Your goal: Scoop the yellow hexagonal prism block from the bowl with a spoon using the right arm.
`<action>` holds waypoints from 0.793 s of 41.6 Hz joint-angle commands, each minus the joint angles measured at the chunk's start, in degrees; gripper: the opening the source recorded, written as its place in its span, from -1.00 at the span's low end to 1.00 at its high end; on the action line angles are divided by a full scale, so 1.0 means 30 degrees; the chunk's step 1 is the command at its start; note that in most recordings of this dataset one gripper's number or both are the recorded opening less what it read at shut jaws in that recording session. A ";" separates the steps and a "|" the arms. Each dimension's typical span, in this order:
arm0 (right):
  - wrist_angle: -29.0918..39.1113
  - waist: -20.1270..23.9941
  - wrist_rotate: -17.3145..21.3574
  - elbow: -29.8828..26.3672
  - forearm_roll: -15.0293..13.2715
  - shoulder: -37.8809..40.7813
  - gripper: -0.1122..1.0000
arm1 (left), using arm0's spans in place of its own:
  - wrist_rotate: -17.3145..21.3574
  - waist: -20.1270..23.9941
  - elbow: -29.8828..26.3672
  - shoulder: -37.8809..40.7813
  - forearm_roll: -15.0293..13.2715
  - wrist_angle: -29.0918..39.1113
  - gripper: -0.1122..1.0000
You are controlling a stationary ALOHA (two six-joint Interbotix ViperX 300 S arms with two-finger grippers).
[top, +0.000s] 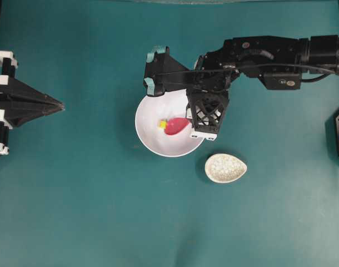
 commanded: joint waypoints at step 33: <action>-0.3750 0.0264 0.0029 0.0938 0.0645 -0.0352 -0.39 | 0.0000 -0.0029 -0.0557 0.0088 0.0059 -0.0117 -0.73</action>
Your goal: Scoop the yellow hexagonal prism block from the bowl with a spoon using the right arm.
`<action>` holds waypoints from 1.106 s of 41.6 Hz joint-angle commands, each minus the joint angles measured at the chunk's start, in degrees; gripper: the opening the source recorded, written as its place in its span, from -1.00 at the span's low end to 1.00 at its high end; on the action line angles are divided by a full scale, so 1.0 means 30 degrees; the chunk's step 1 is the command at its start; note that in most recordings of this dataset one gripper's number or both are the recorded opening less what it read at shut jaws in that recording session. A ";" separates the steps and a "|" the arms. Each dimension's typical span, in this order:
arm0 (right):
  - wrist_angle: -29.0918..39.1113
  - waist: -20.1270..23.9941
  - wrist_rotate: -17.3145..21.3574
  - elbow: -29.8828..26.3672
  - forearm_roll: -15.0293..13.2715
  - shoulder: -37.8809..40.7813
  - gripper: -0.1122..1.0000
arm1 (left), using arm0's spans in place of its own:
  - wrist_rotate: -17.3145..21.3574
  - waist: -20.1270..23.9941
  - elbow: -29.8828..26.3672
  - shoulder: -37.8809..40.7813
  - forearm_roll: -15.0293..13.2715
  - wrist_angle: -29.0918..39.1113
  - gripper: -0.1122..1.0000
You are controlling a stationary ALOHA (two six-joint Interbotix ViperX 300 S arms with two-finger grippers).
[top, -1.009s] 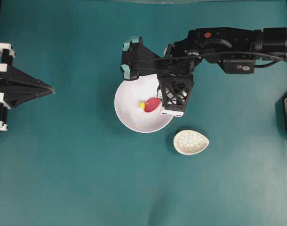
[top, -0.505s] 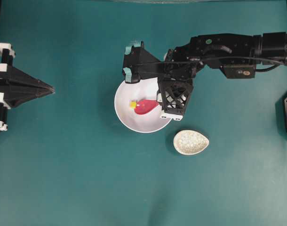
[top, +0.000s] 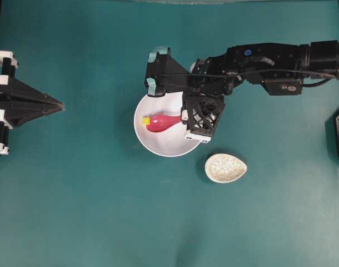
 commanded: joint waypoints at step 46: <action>-0.3047 0.0117 0.0059 0.1494 0.1729 -0.0352 -0.44 | 0.0000 -0.0029 -0.0586 0.0117 0.0059 -0.0176 -0.73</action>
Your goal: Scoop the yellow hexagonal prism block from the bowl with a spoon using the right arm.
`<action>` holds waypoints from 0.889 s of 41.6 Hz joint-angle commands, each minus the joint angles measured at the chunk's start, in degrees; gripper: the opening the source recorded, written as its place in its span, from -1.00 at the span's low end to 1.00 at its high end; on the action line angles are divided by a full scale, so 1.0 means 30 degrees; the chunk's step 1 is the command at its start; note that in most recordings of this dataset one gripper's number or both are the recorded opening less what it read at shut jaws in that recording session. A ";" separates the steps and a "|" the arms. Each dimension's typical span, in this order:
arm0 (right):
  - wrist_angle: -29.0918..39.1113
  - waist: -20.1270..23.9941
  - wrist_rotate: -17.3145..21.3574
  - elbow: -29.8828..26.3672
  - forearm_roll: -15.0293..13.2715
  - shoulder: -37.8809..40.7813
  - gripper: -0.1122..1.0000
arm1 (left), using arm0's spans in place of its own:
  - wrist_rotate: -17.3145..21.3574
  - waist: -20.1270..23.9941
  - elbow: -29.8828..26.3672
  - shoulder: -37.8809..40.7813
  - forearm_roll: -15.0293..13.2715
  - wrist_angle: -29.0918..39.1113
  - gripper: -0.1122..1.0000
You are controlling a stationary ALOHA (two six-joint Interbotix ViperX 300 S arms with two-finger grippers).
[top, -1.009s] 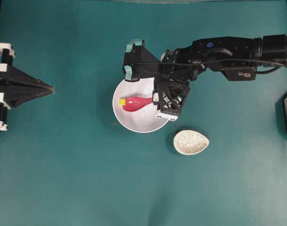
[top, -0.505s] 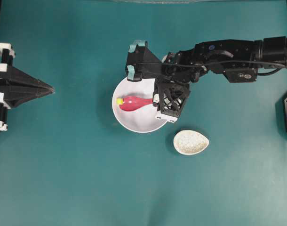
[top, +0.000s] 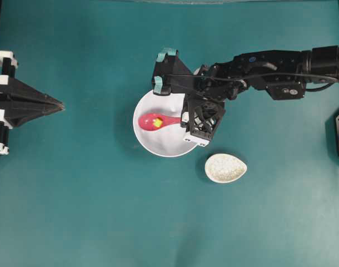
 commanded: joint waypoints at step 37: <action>-0.0234 0.0059 0.0000 -0.0176 0.0146 -0.0381 -0.63 | -0.0029 -0.0029 -0.0586 0.0117 0.0059 -0.0176 -0.73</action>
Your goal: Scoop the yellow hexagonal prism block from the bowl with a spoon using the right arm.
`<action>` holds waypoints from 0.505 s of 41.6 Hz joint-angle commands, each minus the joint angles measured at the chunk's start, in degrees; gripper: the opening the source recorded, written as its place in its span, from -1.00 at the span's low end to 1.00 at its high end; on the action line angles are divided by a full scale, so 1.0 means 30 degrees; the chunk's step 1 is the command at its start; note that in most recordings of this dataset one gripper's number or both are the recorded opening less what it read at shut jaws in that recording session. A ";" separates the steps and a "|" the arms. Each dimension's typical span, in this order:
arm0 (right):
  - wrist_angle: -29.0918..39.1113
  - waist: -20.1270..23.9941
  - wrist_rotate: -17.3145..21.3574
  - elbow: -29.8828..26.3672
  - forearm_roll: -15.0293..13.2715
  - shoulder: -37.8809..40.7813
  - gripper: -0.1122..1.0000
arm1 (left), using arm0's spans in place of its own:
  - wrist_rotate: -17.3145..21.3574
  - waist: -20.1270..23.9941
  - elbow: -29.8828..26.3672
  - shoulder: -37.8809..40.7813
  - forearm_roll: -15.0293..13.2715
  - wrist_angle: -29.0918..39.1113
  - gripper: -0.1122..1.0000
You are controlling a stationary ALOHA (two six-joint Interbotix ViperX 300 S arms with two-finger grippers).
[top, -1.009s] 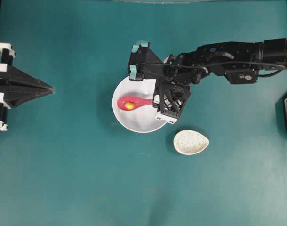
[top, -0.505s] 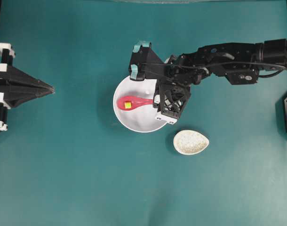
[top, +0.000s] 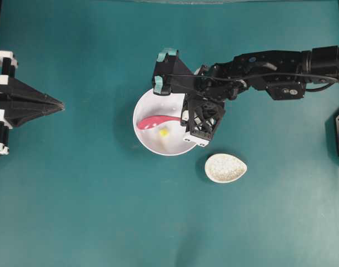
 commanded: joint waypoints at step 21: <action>0.0000 0.0059 0.0059 -0.0176 -0.1318 -0.1934 -0.64 | 0.0000 -0.0029 -0.0586 0.0117 0.0059 -0.0146 -0.73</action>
